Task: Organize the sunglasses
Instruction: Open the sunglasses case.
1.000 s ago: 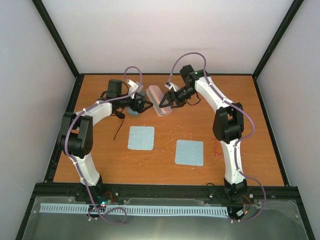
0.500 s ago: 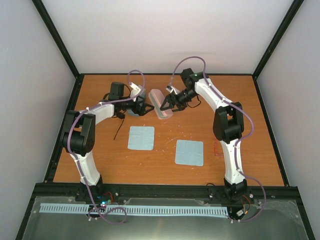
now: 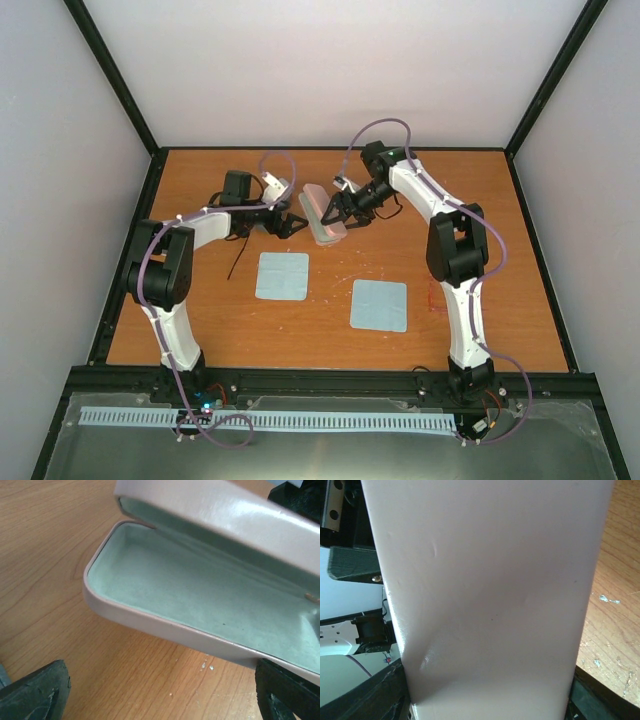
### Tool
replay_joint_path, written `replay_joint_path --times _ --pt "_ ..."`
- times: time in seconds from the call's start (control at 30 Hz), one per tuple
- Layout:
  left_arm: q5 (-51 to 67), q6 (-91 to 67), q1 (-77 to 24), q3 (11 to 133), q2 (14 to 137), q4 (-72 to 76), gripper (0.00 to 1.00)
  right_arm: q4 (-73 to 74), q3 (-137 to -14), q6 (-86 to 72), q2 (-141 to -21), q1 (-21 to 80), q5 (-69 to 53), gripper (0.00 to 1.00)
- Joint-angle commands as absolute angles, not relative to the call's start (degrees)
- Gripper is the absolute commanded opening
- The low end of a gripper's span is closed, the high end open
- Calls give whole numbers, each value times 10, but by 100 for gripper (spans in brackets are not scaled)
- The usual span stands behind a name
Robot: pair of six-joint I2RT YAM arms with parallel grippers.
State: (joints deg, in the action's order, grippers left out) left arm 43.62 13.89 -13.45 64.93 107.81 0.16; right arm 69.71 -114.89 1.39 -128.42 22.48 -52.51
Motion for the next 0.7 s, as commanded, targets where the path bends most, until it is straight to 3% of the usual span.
replay_joint_path --times 0.0,0.4,0.5,0.6,0.67 --pt "388 165 -168 645 1106 29 99 688 -1161 33 -1218 267 -701 17" --pt "372 179 -173 638 1110 36 99 706 -1139 44 -1212 269 -704 17" --pt "360 177 -173 642 1104 19 100 710 -1136 42 -1214 269 -641 14" --pt "339 169 -171 649 1090 -8 99 716 -1136 43 -1225 266 -575 3" --pt "332 157 -163 655 1076 -25 99 717 -1136 44 -1233 265 -538 3"
